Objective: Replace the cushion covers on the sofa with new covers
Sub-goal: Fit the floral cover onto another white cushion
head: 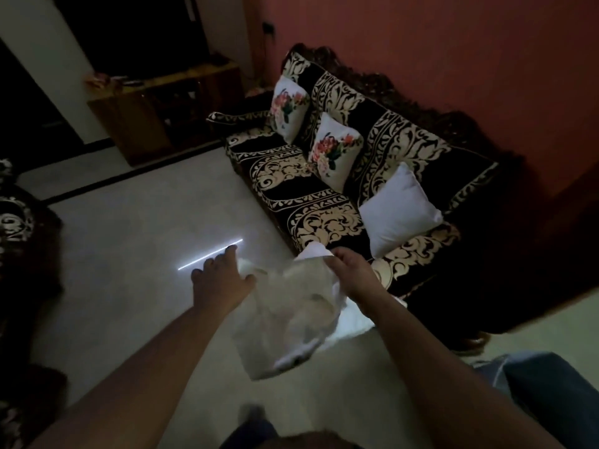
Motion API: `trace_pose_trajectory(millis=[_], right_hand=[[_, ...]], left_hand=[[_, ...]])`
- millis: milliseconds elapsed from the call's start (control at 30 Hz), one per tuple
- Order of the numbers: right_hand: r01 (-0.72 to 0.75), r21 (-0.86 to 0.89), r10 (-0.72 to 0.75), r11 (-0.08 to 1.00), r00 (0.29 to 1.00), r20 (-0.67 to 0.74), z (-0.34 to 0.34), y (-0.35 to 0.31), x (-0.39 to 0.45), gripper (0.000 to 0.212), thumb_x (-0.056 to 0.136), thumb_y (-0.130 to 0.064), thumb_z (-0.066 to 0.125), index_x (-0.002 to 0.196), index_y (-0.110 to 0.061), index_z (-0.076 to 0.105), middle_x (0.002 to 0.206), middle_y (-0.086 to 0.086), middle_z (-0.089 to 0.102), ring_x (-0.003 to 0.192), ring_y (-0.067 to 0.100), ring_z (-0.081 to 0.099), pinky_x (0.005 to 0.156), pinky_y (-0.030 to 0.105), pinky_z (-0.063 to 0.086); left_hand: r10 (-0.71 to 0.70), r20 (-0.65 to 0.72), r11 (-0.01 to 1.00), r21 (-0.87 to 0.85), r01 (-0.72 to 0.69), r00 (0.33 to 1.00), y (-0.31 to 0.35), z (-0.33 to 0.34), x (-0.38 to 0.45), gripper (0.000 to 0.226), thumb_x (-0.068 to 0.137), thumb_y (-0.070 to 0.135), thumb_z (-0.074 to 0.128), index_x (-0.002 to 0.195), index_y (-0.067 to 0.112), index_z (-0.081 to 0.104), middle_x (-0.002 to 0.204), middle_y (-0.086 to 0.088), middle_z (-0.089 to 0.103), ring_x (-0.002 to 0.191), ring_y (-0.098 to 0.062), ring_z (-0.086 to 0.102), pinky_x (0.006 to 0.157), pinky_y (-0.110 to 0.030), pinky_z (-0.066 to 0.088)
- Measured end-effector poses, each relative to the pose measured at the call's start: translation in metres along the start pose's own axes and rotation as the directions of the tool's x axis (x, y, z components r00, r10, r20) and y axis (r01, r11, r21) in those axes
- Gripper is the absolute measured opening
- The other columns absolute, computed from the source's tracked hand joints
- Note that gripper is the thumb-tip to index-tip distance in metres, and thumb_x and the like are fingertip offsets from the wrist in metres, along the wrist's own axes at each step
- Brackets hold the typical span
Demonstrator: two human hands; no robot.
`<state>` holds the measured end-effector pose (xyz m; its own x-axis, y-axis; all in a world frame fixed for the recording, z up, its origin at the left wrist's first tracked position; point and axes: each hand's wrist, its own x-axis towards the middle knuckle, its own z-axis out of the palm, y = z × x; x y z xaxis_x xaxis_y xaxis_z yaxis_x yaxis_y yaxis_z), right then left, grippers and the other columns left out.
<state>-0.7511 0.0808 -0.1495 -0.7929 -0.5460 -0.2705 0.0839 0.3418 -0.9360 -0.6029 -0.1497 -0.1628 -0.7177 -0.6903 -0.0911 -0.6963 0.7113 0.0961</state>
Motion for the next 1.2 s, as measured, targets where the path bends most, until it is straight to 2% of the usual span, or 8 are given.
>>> trace_pose_trajectory(millis=[167,333,433,700,833,933,1067,1200], right_hand=[[-0.010,0.090,-0.001,0.996,0.992,0.127,0.012,-0.032,0.058,0.013,0.095,-0.028,0.063,0.087,-0.019,0.070,0.080,0.006,0.068,0.071,0.019,0.063,0.066,0.033,0.050],[-0.035,0.133,0.036,0.991,0.999,-0.005,0.014,-0.048,0.113,0.026,0.096,-0.028,0.064,0.088,-0.004,0.063,0.079,0.013,0.063,0.071,0.026,0.060,0.069,0.037,0.047],[-0.076,0.134,0.089,0.988,0.992,-0.093,0.013,-0.058,0.138,0.021,0.095,-0.027,0.068,0.089,-0.006,0.068,0.079,0.013,0.067,0.072,0.027,0.061,0.070,0.040,0.050],[-0.072,0.158,0.111,0.985,0.961,-0.253,0.002,-0.075,0.183,0.037,0.076,-0.041,0.084,0.097,-0.013,0.074,0.092,0.026,0.073,0.076,0.031,0.069,0.073,0.045,0.055],[-0.078,0.178,0.128,0.981,0.948,-0.293,-0.016,-0.071,0.207,0.013,0.086,-0.011,0.079,0.098,-0.012,0.074,0.085,0.019,0.074,0.074,0.028,0.070,0.072,0.043,0.056],[-0.126,-0.152,0.055,0.980,0.914,-0.403,-0.035,-0.061,0.230,0.016,0.086,-0.008,0.072,0.092,-0.023,0.072,0.067,0.006,0.060,0.055,0.013,0.054,0.055,0.026,0.043],[-0.154,-0.554,-0.120,0.818,0.897,-0.426,-0.058,-0.035,0.269,0.013,0.088,-0.016,0.065,0.093,-0.027,0.061,0.068,-0.003,0.055,0.061,0.014,0.051,0.056,0.032,0.041],[-0.247,-0.682,-0.145,0.688,0.874,-0.463,-0.066,-0.005,0.319,0.017,0.095,-0.039,0.055,0.098,-0.022,0.057,0.093,0.002,0.057,0.082,0.026,0.059,0.069,0.039,0.051]], left_hand=[[0.183,0.203,0.962,-0.240,-0.132,0.962,0.019,0.033,0.066,0.107,0.079,0.074,0.066,0.161,0.034,0.011,0.166,-0.003,0.024,0.149,-0.028,0.027,0.114,-0.057,0.033],[0.506,0.462,0.676,-0.737,-0.001,0.728,0.045,0.065,0.113,0.100,0.079,0.070,0.069,0.160,0.034,0.022,0.157,-0.001,0.041,0.133,-0.015,0.045,0.108,-0.032,0.040],[0.562,0.471,0.651,-0.759,-0.012,0.680,0.062,0.077,0.135,0.103,0.075,0.072,0.072,0.158,0.034,0.024,0.145,0.002,0.049,0.122,-0.014,0.054,0.093,-0.025,0.044],[0.627,0.412,0.689,-0.690,-0.222,0.661,0.092,0.075,0.208,0.031,0.100,0.046,0.054,0.102,0.020,0.071,0.094,0.008,0.071,0.084,-0.007,0.063,0.073,-0.025,0.048],[0.552,0.371,0.660,-0.742,-0.120,0.747,0.095,0.072,0.245,0.024,0.106,0.027,0.048,0.102,0.012,0.066,0.090,0.001,0.066,0.084,-0.019,0.061,0.064,-0.026,0.041],[0.416,0.294,0.682,-0.727,-0.081,0.860,0.091,0.066,0.283,0.022,0.108,0.025,0.044,0.102,0.010,0.059,0.085,-0.004,0.065,0.076,-0.023,0.065,0.072,-0.037,0.052],[0.300,0.160,0.800,-0.579,-0.156,0.941,0.090,0.049,0.337,0.020,0.107,0.027,0.044,0.113,0.009,0.049,0.099,-0.019,0.066,0.090,-0.035,0.065,0.073,-0.039,0.047],[0.266,0.032,0.870,-0.439,-0.225,0.964,0.104,0.025,0.382,0.023,0.106,0.029,0.046,0.116,0.009,0.050,0.097,-0.022,0.068,0.090,-0.041,0.066,0.071,-0.041,0.046]])
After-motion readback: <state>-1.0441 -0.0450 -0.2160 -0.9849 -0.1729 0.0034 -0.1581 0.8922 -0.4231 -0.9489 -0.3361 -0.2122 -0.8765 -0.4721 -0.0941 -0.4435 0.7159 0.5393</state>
